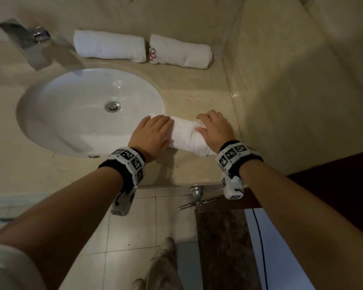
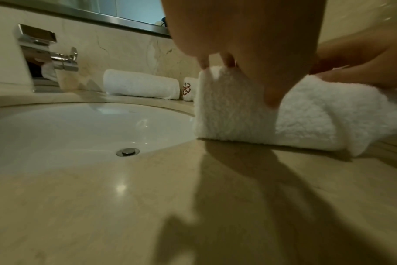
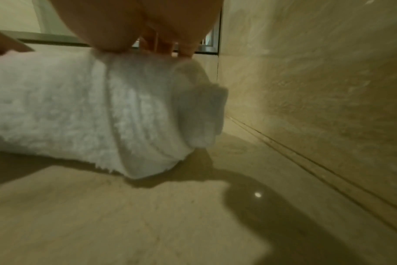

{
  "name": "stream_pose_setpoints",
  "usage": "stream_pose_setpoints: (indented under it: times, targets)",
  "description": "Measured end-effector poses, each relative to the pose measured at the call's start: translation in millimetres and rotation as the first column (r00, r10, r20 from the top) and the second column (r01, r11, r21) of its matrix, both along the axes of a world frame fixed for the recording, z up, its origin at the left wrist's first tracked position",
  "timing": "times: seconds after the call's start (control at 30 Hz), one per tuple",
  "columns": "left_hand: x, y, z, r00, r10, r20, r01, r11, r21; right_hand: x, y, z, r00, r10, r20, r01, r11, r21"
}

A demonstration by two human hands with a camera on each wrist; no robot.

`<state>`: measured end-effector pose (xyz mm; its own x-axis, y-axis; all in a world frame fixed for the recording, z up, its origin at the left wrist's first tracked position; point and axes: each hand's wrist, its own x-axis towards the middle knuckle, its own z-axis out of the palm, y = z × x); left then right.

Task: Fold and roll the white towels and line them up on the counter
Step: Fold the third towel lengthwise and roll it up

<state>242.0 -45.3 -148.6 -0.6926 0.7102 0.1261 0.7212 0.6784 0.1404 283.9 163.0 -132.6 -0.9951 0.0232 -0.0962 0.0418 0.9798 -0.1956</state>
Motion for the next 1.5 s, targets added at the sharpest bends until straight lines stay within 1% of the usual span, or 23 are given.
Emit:
stream_pose_setpoints:
  times: [0.03, 0.07, 0.1, 0.13, 0.2, 0.23, 0.27, 0.33, 0.43, 0.57, 0.67, 0.73, 0.8, 0.9, 0.93, 1.0, 1.1, 1.2, 1.27, 1.33, 1.4, 1.47, 1.5]
  targets:
    - [-1, 1, 1, 0.994, 0.04, 0.1, -0.033, 0.997, -0.074, 1, -3, -2, 0.996, 0.014, -0.085, -0.014, 1.0, -0.001]
    - [-3, 3, 1, 0.983, 0.078, 0.168, -0.053, 0.987, -0.15, 2, -6, -4, 0.989, 0.029, -0.145, -0.031, 0.999, -0.012]
    - [-7, 6, 2, 0.975, 0.105, 0.197, -0.064, 0.977, -0.204, 3, -7, -6, 0.982, 0.045, -0.182, -0.048, 0.999, -0.011]
    - [-10, 9, 2, 0.97, 0.122, 0.21, -0.071, 0.969, -0.236, 4, -8, -6, 0.987, 0.056, -0.151, -0.053, 0.998, 0.019]
    - [-16, 15, 2, 0.963, 0.142, 0.228, -0.081, 0.963, -0.256, 6, -6, -12, 0.997, 0.079, 0.006, -0.079, 0.987, 0.139]
    - [-18, 18, 3, 0.958, 0.151, 0.243, -0.083, 0.96, -0.269, 5, -5, -15, 0.995, 0.085, 0.048, -0.092, 0.979, 0.182]
    - [-20, 20, 2, 0.954, 0.158, 0.256, -0.085, 0.957, -0.276, 4, -3, -17, 0.995, 0.086, 0.055, -0.095, 0.976, 0.194]
    - [-24, 21, -2, 0.949, 0.17, 0.264, -0.102, 0.962, -0.252, 1, 2, -19, 0.994, 0.096, 0.055, -0.104, 0.981, 0.165]
    - [-29, 18, -8, 0.963, 0.153, 0.22, -0.107, 0.973, -0.205, -1, 12, -20, 0.983, 0.14, 0.12, -0.154, 0.981, 0.117]
    - [-30, 17, -12, 0.961, 0.162, 0.226, -0.125, 0.978, -0.169, 6, 21, -20, 0.982, 0.143, 0.127, -0.151, 0.987, 0.058]
    - [-29, 19, -6, 0.951, 0.173, 0.255, -0.126, 0.974, -0.188, 7, 28, -14, 0.977, 0.105, 0.188, -0.101, 0.994, -0.028]
    - [-26, 23, -1, 0.935, 0.198, 0.293, -0.142, 0.969, -0.201, 6, 29, -8, 0.984, 0.039, 0.171, -0.027, 0.997, -0.074]
    - [-23, 29, 3, 0.916, 0.239, 0.321, -0.178, 0.962, -0.207, 4, 28, -2, 0.987, -0.105, 0.121, 0.117, 0.988, -0.098]
    - [-21, 38, 6, 0.885, 0.308, 0.348, -0.239, 0.944, -0.227, 0, 29, 2, 0.936, -0.342, 0.086, 0.352, 0.921, -0.165]
    - [-21, 40, 8, 0.878, 0.324, 0.351, -0.251, 0.938, -0.239, 0, 28, 3, 0.913, -0.4, 0.078, 0.407, 0.893, -0.192]
    - [-20, 44, 9, 0.872, 0.346, 0.347, -0.265, 0.928, -0.261, 0, 24, 5, 0.881, -0.467, 0.082, 0.474, 0.863, -0.175]
    - [-16, 47, 8, 0.869, 0.374, 0.325, -0.282, 0.912, -0.297, 1, 17, 8, 0.85, -0.517, 0.1, 0.526, 0.844, -0.107]
    - [-15, 49, 8, 0.869, 0.381, 0.315, -0.281, 0.905, -0.319, 1, 14, 9, 0.823, -0.557, 0.114, 0.568, 0.802, -0.185]
    - [-15, 49, 7, 0.873, 0.383, 0.303, -0.283, 0.902, -0.326, 1, 11, 12, 0.813, -0.55, 0.191, 0.581, 0.787, -0.209]
    - [-14, 49, 5, 0.874, 0.385, 0.296, -0.283, 0.9, -0.332, 1, 12, 16, 0.788, -0.549, 0.278, 0.609, 0.76, -0.226]
    - [-13, 49, 4, 0.875, 0.387, 0.291, -0.286, 0.898, -0.334, -2, 15, 19, 0.769, -0.554, 0.318, 0.633, 0.729, -0.261]
    - [-13, 48, 3, 0.879, 0.383, 0.284, -0.283, 0.899, -0.335, -4, 16, 19, 0.769, -0.538, 0.346, 0.636, 0.703, -0.318]
    - [-13, 47, 2, 0.882, 0.379, 0.28, -0.281, 0.901, -0.331, -3, 17, 18, 0.78, -0.523, 0.343, 0.623, 0.7, -0.35]
